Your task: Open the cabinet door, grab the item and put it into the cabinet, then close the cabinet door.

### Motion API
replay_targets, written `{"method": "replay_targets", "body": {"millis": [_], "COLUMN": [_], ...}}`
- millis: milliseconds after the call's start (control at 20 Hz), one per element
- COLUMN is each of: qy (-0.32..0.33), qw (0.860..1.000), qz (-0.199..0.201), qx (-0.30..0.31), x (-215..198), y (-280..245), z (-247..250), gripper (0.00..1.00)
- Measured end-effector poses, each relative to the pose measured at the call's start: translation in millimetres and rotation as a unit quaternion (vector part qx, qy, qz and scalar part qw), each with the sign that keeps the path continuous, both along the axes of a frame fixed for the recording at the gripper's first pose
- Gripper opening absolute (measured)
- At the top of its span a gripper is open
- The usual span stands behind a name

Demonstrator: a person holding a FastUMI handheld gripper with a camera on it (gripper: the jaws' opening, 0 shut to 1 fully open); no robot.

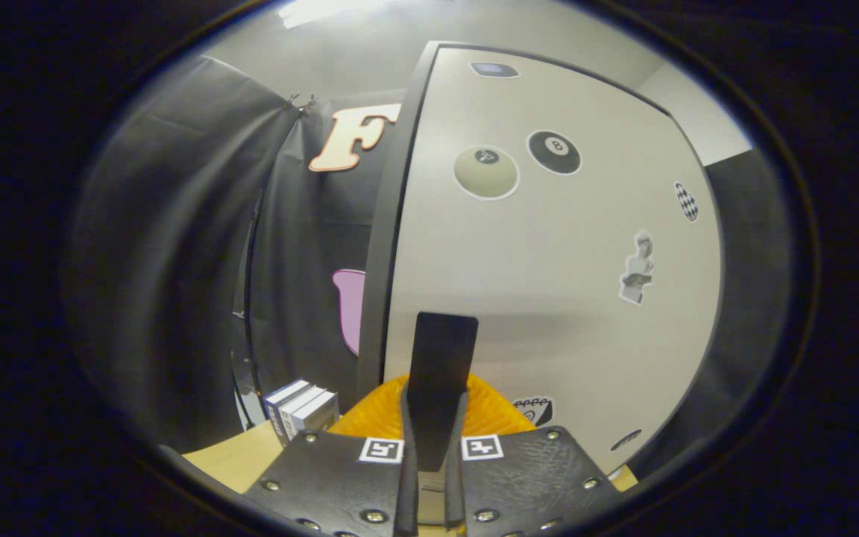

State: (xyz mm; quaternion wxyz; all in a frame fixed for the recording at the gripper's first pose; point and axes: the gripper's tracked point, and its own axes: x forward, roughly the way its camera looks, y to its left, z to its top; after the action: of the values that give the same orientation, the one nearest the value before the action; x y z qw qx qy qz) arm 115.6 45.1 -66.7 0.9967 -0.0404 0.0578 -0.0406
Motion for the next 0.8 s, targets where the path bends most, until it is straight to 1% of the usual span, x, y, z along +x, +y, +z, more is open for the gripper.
{"method": "replay_targets", "body": {"millis": [250, 500, 800], "qy": [0.002, 0.001, 0.012], "qw": [1.000, 1.000, 1.000], "qz": [0.005, 0.022, 0.011], "qx": [-0.009, -0.019, 0.000], "x": [-3, -13, -38], "y": [1, 2, -2], "z": [1, 2, 5], "gripper": [0.14, 0.14, 0.14]}}
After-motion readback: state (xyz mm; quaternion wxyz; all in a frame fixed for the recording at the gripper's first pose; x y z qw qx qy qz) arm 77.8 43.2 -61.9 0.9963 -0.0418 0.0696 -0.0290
